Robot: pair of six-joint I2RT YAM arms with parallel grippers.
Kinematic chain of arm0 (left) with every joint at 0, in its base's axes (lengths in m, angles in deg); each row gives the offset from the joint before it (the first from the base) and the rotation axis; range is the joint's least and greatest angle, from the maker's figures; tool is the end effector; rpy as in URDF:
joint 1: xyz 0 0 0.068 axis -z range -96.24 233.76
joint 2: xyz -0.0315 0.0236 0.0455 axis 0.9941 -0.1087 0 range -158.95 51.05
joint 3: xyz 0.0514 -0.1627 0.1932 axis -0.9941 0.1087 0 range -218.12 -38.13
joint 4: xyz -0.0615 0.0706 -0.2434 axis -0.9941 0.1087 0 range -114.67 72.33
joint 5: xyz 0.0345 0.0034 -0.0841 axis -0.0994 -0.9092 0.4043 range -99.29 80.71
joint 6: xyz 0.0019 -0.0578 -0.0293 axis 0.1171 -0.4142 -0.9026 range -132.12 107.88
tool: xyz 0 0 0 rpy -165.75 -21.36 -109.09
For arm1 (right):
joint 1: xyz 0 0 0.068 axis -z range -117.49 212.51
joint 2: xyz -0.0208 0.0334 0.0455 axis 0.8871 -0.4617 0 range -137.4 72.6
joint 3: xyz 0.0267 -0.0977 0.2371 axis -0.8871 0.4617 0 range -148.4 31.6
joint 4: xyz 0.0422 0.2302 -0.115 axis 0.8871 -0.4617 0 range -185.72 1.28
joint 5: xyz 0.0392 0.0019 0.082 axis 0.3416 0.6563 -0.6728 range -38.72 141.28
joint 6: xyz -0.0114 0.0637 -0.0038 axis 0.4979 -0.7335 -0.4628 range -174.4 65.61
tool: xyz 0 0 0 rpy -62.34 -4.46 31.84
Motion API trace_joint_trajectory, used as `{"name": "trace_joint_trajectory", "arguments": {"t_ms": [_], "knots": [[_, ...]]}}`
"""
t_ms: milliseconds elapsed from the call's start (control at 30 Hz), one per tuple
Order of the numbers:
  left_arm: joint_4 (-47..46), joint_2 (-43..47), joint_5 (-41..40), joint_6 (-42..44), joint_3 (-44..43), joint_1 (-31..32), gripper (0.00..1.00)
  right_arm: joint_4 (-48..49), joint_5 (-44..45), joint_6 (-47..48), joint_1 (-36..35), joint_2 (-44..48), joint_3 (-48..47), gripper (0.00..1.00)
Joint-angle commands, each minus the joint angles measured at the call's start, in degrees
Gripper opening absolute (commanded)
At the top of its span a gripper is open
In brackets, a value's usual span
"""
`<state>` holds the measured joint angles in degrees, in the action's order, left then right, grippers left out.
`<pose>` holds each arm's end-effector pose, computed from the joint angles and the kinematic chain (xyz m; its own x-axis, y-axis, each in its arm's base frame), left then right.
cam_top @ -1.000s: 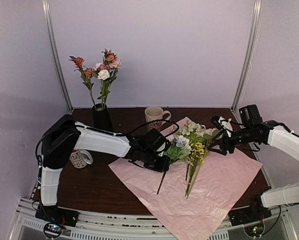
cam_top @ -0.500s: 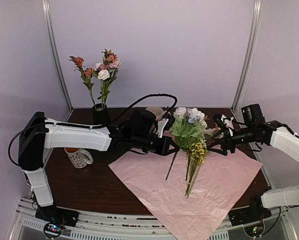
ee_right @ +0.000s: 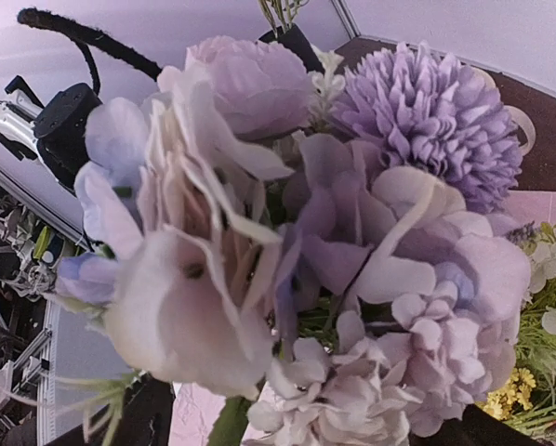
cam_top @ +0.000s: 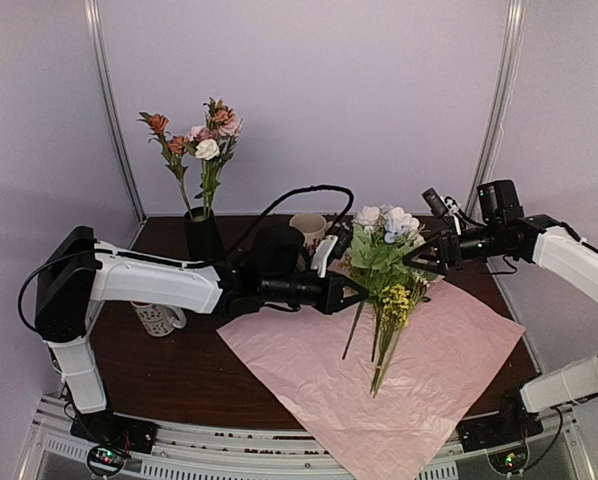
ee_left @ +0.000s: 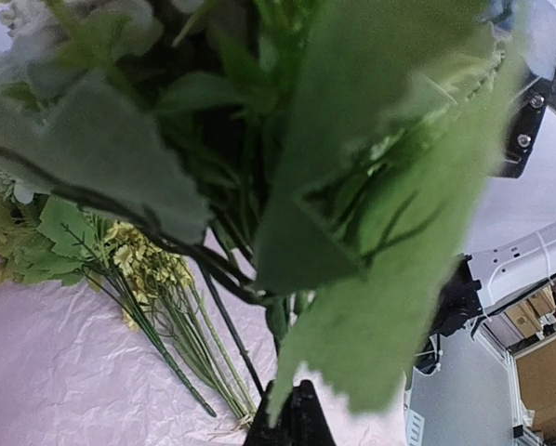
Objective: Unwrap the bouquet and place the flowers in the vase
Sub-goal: Pass from the left arm to the right
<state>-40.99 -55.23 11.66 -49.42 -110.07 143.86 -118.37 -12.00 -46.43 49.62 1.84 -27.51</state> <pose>0.2039 -0.3910 0.2262 -0.7160 0.1097 -0.6894 0.6854 0.2983 -0.6643 0.2455 0.1026 0.2937 -0.5326 -0.1857 -0.8258 -0.8363 0.2655 0.4797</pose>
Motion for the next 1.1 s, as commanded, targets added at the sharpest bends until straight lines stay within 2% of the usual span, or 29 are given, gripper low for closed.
{"name": "trace_joint_trajectory", "arguments": {"t_ms": [0,133,233,333,467,633,800,867,967,1000,1067], "knots": [[-14.94,4.15,-8.38,-2.20,4.76,0.37,0.00,1.18,-0.87,-6.64,-0.40,0.72,-0.06,0.88],[-19.23,4.11,-11.11,-2.19,4.79,0.37,0.00,3.96,3.54,-10.27,-1.49,3.89,1.69,0.89],[-20.57,3.00,-10.47,-2.44,3.21,0.37,0.00,-0.04,6.14,-7.97,-4.30,3.59,0.34,0.89],[-26.12,3.70,-12.02,-3.20,5.44,0.30,0.00,-2.24,7.13,-6.24,-6.12,4.15,1.34,0.90],[-33.52,4.22,-13.70,-3.52,6.56,0.21,0.00,5.73,7.68,-8.77,-8.49,8.49,8.50,0.88],[-38.66,1.80,-11.45,-5.94,3.21,0.30,0.00,15.30,9.77,-11.58,-13.09,11.92,13.22,0.88],[-41.22,-0.70,-9.02,-7.99,-0.06,0.69,0.00,15.10,8.95,-10.72,-15.20,9.20,11.11,0.83],[-42.51,-1.61,-7.66,-8.04,-0.99,0.89,0.00,15.01,8.00,-10.03,-16.14,7.68,10.16,0.78],[-43.72,-2.25,-7.47,-8.85,-1.40,1.07,0.00,13.86,6.29,-8.52,-17.51,5.92,8.58,0.65],[-43.79,-2.33,-7.51,-9.01,-1.44,1.08,0.00,13.61,5.79,-8.16,-17.79,5.64,8.25,0.58],[-44.11,-2.44,-7.38,-9.26,-1.45,1.08,0.00,13.69,4.66,-7.98,-18.04,5.26,7.97,0.35]]}}
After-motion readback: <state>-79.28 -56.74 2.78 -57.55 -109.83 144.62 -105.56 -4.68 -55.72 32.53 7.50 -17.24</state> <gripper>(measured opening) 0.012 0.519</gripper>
